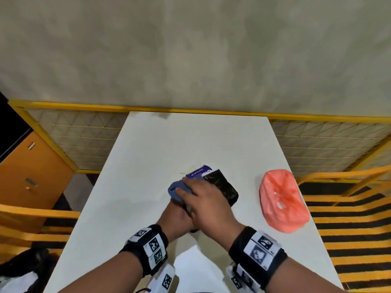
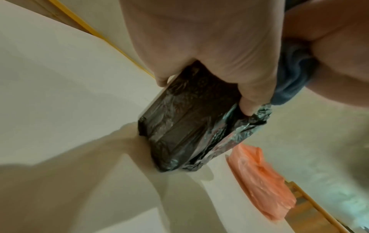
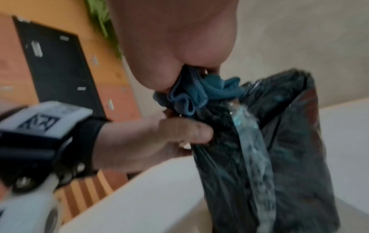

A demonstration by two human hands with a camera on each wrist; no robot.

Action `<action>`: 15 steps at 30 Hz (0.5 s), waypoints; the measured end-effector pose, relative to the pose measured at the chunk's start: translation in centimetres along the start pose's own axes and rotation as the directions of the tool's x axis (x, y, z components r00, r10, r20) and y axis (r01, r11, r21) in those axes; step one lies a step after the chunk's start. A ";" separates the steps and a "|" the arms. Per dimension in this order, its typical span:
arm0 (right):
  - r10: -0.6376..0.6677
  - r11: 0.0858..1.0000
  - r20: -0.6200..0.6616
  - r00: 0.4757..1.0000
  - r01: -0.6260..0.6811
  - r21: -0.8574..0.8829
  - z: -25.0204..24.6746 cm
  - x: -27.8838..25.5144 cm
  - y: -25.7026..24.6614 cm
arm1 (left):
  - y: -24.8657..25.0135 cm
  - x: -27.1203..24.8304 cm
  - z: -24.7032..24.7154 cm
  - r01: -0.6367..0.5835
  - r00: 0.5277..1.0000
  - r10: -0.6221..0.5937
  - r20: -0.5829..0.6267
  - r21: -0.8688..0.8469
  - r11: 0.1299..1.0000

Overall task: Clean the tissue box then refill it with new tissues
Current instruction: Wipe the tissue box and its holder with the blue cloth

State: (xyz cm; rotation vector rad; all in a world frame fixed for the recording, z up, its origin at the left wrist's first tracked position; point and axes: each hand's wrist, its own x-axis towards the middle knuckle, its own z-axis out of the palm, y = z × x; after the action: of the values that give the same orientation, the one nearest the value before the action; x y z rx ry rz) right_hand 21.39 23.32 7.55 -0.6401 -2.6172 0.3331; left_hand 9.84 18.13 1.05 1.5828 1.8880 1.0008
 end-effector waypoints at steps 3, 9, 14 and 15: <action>0.023 0.994 0.118 0.993 -0.010 -0.112 1.8 -0.6 0.4 | -1.1 -0.4 0.6 -0.042 0.998 0.035 0.058 0.122 0.992; 0.149 0.987 0.095 0.984 -0.141 -0.080 0.7 -0.2 3.3 | 0.0 -0.6 -0.7 0.042 0.999 -0.041 0.009 -0.383 0.923; 0.291 0.956 -0.023 0.956 -0.290 0.046 -0.2 -0.4 6.2 | -0.7 -0.7 -0.3 0.127 0.991 -0.130 0.010 -0.308 0.943; 0.316 0.947 -0.036 0.948 -0.313 0.073 -0.4 -0.4 6.6 | -0.7 -0.6 -0.2 0.128 0.991 -0.132 0.009 -0.313 0.941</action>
State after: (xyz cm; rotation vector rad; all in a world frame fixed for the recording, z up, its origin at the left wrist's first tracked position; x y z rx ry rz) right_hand 24.39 28.90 5.59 -1.0322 -2.4445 0.4919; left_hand 9.37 17.40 0.58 1.2551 1.7144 1.1852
